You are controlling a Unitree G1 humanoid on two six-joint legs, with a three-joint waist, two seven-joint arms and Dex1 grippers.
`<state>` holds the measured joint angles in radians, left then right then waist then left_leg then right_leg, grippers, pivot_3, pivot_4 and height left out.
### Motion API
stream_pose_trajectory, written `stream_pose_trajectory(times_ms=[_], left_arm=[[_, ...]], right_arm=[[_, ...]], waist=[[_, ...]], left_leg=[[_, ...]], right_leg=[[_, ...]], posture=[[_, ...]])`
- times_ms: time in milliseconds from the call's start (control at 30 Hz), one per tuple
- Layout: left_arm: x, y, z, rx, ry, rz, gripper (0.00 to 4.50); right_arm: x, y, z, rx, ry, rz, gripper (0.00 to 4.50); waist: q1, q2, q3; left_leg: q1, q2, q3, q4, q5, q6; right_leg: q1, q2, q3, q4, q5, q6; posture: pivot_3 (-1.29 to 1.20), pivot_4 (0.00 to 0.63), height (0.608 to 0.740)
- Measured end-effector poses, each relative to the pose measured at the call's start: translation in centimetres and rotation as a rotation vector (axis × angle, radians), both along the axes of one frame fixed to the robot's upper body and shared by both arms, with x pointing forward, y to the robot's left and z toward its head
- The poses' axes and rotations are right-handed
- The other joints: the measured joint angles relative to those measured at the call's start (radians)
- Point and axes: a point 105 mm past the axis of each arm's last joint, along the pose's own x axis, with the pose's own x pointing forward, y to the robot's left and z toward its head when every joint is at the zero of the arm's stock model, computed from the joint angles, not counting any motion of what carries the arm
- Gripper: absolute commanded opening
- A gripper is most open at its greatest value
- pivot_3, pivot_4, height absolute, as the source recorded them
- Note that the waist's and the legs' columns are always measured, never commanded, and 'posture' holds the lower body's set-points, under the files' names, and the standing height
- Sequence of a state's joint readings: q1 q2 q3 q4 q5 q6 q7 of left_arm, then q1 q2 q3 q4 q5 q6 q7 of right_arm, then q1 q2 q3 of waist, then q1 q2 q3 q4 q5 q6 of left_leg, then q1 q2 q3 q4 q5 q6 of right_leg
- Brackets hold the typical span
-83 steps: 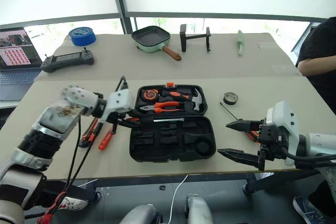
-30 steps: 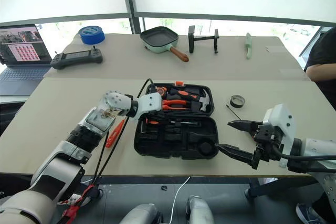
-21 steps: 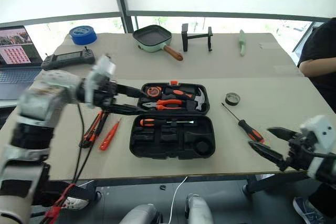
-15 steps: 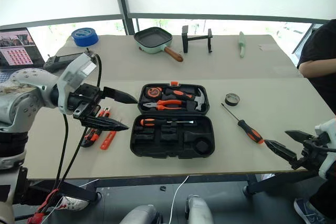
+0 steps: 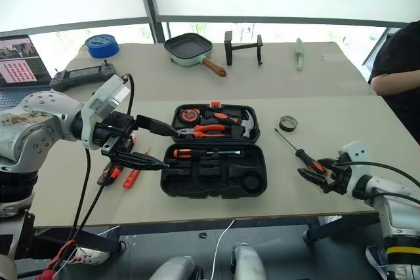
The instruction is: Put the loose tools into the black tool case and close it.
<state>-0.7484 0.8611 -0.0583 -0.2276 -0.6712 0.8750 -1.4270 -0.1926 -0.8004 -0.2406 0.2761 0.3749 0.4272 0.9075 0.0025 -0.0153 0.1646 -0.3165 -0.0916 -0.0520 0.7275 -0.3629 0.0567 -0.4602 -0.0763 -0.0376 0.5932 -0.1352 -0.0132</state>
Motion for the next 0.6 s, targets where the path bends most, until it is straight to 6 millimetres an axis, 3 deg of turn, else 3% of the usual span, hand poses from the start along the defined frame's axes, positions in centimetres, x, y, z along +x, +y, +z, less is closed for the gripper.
stream_pose_trajectory(times_ms=[33,300,333,400,500,533,600], left_arm=[[0.0,0.0,0.0,0.001,-0.002,0.002,4.5],[0.1,0.6,-0.4,0.016,-0.003,0.02,4.5],[0.1,0.8,-0.5,0.022,0.003,0.028,4.5],[0.0,1.2,-1.2,0.032,0.029,0.042,4.5],[-0.5,1.7,-1.9,0.055,0.05,0.035,4.5],[-0.7,1.8,-2.0,0.065,0.049,0.027,4.5],[-0.9,1.9,-2.0,0.073,0.045,0.018,4.5]], right_arm=[[0.0,0.0,0.0,0.002,-0.002,-0.001,3.87],[-1.0,0.2,0.8,0.071,0.01,0.014,1.12],[-1.1,0.3,1.7,0.107,-0.001,0.017,1.03],[-1.0,1.2,5.4,0.234,-0.065,0.069,1.03],[-1.4,4.2,10.9,0.272,-0.159,0.259,1.03],[-1.8,5.6,12.1,0.247,-0.179,0.341,1.03],[-2.2,8.7,12.9,0.139,-0.182,0.516,1.03]], waist=[[-0.001,0.0,0.0],[-0.002,0.002,0.001],[-0.002,0.003,0.002],[-0.004,0.007,0.003],[-0.014,0.008,0.004],[-0.014,0.008,0.004],[-0.014,0.008,0.004]], left_leg=[[0.0,0.0,0.0,0.0,0.0,0.0],[-0.001,0.0,-0.001,-0.001,0.0,0.0],[-0.002,0.0,-0.001,-0.001,0.0,0.0],[-0.002,0.0,0.0,-0.001,0.0,0.0],[-0.002,0.001,0.0,-0.003,0.0,0.0],[-0.002,0.002,-0.001,-0.004,0.0,0.0],[-0.001,0.002,-0.001,-0.005,0.0,0.0]], right_leg=[[0.0,0.0,0.0,0.0,0.0,0.0],[-0.002,0.0,0.0,0.0,0.0,0.0],[-0.002,0.0,0.0,0.0,0.0,0.0],[-0.002,0.0,0.0,0.0,0.0,0.0],[-0.003,0.001,0.0,0.0,-0.001,-0.001],[-0.003,0.001,-0.001,0.0,-0.001,-0.002],[-0.003,0.001,-0.001,0.0,-0.001,-0.002]], posture=[[0.0,0.15,0.74],[0.0,0.15,0.74],[0.0,0.15,0.74],[0.0,0.15,0.74],[0.0,0.15,0.74],[0.0,0.15,0.74],[0.0,0.15,0.74]])
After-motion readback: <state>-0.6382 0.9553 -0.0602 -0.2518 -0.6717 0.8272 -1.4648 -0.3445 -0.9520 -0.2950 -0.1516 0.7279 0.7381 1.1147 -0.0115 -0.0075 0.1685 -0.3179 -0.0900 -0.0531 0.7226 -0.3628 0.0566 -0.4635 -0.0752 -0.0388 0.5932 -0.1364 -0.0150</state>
